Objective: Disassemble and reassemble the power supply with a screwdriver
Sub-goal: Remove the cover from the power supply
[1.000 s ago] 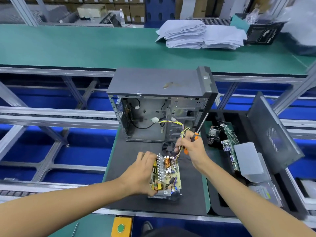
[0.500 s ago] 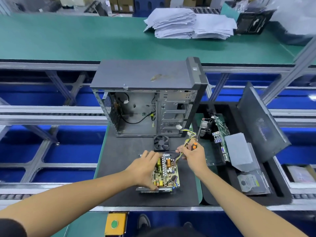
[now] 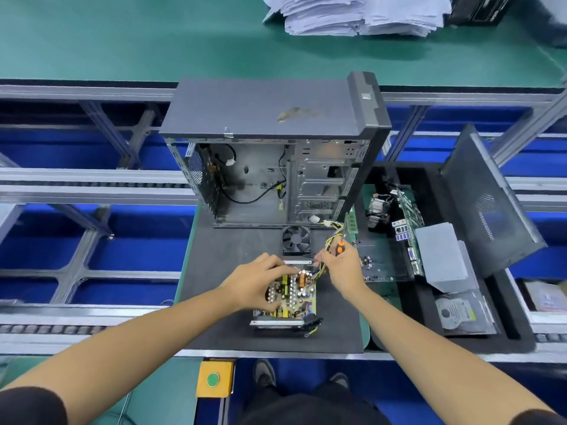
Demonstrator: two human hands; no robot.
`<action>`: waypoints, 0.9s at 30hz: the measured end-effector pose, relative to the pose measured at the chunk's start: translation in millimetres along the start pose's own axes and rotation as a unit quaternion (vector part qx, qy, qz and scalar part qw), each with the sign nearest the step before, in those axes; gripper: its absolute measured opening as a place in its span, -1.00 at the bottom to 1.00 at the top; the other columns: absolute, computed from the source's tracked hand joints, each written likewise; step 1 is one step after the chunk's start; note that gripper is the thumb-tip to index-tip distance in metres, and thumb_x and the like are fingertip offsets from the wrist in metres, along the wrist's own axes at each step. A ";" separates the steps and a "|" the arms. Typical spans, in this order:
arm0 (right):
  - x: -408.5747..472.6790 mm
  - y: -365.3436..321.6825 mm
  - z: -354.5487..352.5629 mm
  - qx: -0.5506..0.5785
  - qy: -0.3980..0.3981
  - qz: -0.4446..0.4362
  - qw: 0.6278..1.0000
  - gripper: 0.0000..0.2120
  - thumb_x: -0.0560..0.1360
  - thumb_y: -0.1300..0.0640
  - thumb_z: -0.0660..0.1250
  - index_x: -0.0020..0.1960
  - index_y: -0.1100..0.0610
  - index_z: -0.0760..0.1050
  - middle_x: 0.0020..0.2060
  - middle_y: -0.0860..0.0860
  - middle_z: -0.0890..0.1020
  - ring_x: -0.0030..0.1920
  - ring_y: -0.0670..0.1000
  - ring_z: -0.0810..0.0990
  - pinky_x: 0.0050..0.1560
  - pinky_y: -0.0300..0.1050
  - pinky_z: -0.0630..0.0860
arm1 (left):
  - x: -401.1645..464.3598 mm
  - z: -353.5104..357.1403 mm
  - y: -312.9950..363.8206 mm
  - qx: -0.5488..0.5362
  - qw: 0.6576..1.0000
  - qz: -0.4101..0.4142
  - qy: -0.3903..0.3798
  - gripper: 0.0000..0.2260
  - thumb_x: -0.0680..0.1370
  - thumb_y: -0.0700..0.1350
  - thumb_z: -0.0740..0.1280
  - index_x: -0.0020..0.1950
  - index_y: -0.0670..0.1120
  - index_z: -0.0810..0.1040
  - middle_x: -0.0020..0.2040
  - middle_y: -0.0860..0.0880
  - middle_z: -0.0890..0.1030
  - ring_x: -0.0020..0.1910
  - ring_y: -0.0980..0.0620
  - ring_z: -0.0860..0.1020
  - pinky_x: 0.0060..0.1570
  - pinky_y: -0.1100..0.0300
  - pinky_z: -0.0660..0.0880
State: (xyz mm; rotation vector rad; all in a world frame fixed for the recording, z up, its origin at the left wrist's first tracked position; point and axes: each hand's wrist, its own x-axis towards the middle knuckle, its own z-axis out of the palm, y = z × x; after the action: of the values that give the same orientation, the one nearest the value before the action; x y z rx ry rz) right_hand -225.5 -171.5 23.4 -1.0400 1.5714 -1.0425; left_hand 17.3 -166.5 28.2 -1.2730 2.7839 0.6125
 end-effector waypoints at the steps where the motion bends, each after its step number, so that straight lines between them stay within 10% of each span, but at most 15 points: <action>1: -1.0 2.4 1.8 -0.001 -0.001 0.000 1.000 -0.74 0.48 0.37 0.32 -0.28 0.14 0.33 -0.32 0.19 0.66 -0.29 0.10 0.70 -0.24 -0.06 0.59 | -0.9 2.3 -2.2 0.009 1.000 0.007 0.000 -0.27 0.38 0.20 0.40 0.52 0.27 0.24 0.26 0.16 0.39 0.20 0.10 0.38 -0.23 0.16 0.56; 10: -0.4 14.0 9.7 -0.038 0.000 -0.003 0.999 -0.65 0.51 0.31 0.36 -0.33 -0.06 0.46 -0.25 0.19 0.65 -0.15 0.22 0.68 0.04 0.36 0.54 | -1.1 24.2 -2.4 0.104 0.994 0.006 0.019 -0.21 0.43 0.20 0.44 0.59 0.15 0.17 0.28 0.04 0.45 0.23 -0.03 0.37 -0.17 0.13 0.61; 16: -4.2 17.9 11.2 -0.054 0.042 -0.021 0.997 -0.88 0.53 0.30 0.35 -0.15 0.12 0.55 -0.18 0.04 0.69 -0.07 0.06 0.66 0.07 0.11 0.57 | 3.4 34.1 -1.9 0.164 0.985 0.045 0.038 -0.25 0.52 0.18 0.40 0.61 -0.02 0.17 0.32 -0.11 0.44 0.21 -0.11 0.44 -0.03 0.08 0.62; 23: 13.3 21.4 -1.7 -0.021 0.039 0.000 0.999 -0.66 0.51 0.43 0.28 -0.30 0.15 0.25 -0.26 -0.07 0.69 0.04 -0.09 0.70 -0.13 -0.28 0.50 | 5.6 45.0 -9.2 0.228 0.965 0.103 0.082 -0.30 0.55 0.28 0.34 0.57 -0.05 0.29 0.28 -0.13 0.49 0.11 -0.11 0.54 0.14 0.03 0.52; 27: 20.5 21.7 -2.8 -0.034 0.044 -0.009 0.998 -0.66 0.50 0.40 0.33 -0.30 0.14 0.26 -0.29 0.10 0.65 0.04 -0.06 0.71 -0.09 -0.09 0.52 | 7.3 43.6 -14.5 0.202 0.976 0.070 0.050 -0.25 0.56 0.46 0.10 0.62 0.03 0.23 0.52 -0.21 0.35 0.52 -0.23 0.30 0.49 -0.12 0.26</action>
State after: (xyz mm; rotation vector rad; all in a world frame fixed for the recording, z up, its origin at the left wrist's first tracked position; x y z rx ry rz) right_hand -235.2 -184.5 -1.8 -1.0694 1.6818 -1.0669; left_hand 16.9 -164.8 -18.3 -1.0544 2.8873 -0.0268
